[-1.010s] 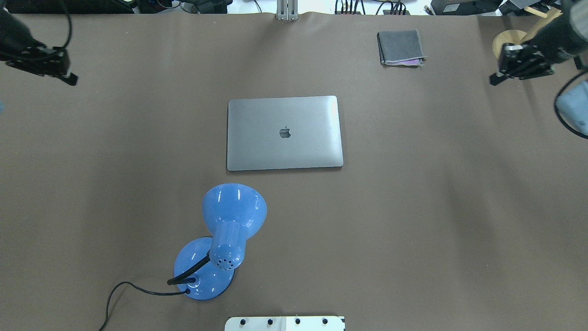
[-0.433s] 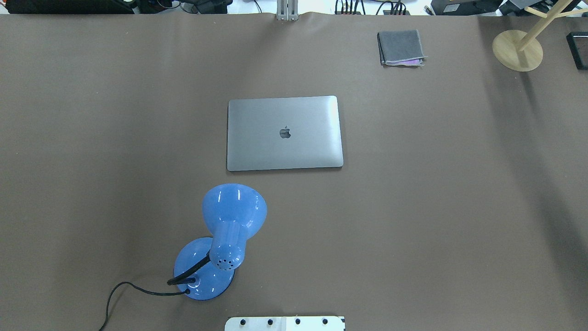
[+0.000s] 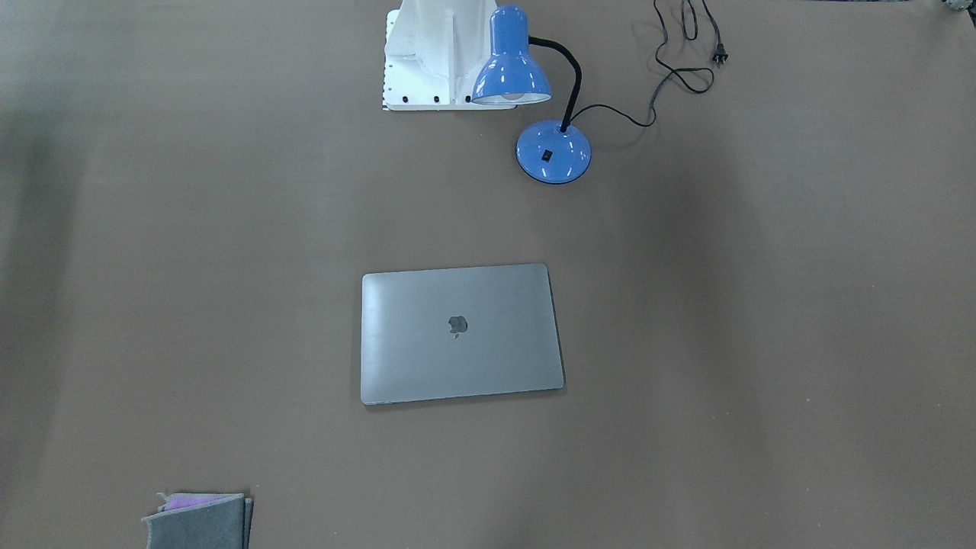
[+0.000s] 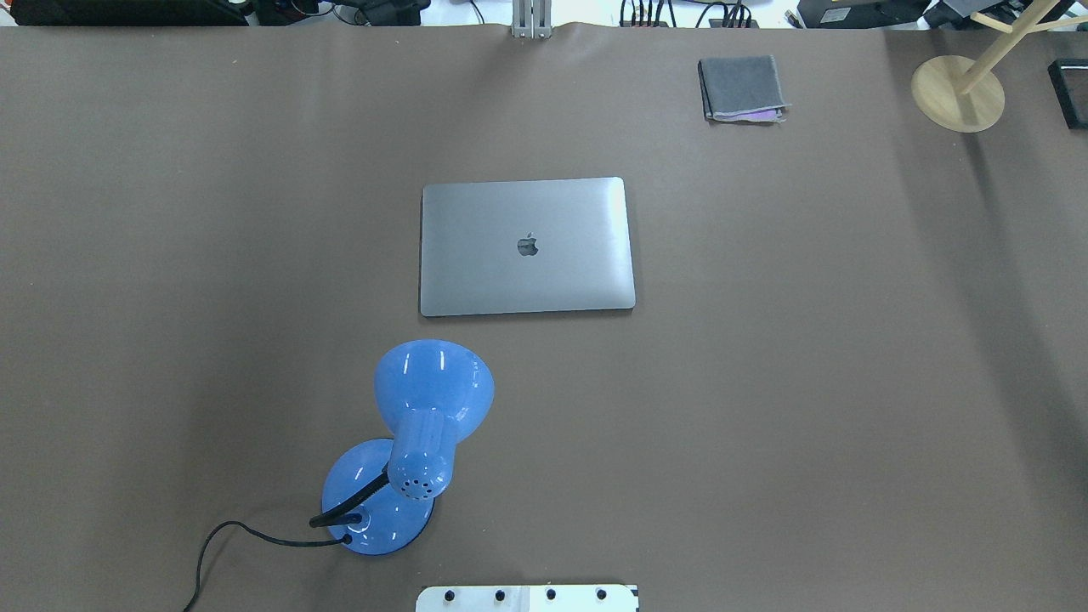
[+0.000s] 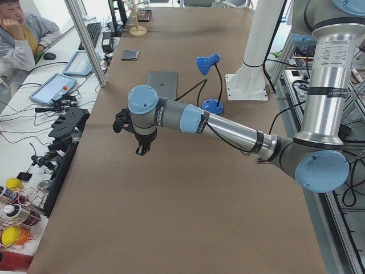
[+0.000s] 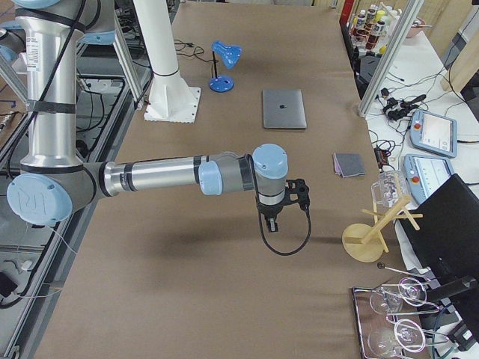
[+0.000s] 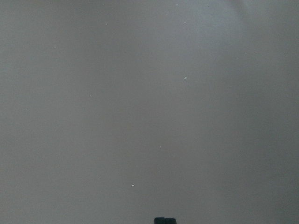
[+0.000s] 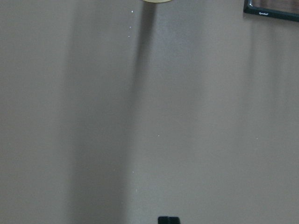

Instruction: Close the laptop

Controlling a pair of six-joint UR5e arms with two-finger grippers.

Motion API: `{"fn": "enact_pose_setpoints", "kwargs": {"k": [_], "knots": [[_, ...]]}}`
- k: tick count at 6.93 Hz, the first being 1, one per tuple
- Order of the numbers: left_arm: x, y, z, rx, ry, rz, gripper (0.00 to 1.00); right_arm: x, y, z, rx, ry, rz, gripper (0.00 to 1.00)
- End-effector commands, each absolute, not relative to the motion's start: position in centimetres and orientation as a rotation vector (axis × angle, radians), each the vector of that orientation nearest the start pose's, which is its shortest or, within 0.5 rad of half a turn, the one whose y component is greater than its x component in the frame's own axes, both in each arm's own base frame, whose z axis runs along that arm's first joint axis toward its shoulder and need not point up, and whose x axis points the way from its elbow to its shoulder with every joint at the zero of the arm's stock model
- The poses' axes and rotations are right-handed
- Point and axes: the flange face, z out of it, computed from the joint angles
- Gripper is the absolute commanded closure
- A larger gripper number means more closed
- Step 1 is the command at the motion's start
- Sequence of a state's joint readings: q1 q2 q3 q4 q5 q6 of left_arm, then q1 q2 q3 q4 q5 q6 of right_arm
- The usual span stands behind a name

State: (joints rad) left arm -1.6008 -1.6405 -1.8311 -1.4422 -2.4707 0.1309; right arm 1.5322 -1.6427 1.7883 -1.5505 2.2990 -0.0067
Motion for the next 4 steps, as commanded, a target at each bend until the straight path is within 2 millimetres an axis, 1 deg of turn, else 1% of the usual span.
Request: {"fn": "enact_pose_setpoints", "kwargs": {"k": [1, 2, 3, 4], "knots": [[-9.7, -50.1, 50.8, 0.266, 0.821, 0.135, 1.00, 5.2, -47.2, 59.0, 0.131, -0.664, -0.103, 1.00], [-9.9, -49.7, 51.4, 0.253, 0.823, 0.125, 1.00, 5.2, -47.1, 59.1, 0.122, -0.665, -0.100, 1.00], [-9.8, -49.6, 51.6, 0.247, 0.823, 0.123, 1.00, 5.1, -46.9, 58.1, 0.113, -0.679, -0.096, 1.00], [-9.8, -49.5, 51.9, 0.241, 0.824, 0.119, 1.00, 5.2, -46.3, 56.7, 0.094, -0.679, -0.090, 1.00]]}}
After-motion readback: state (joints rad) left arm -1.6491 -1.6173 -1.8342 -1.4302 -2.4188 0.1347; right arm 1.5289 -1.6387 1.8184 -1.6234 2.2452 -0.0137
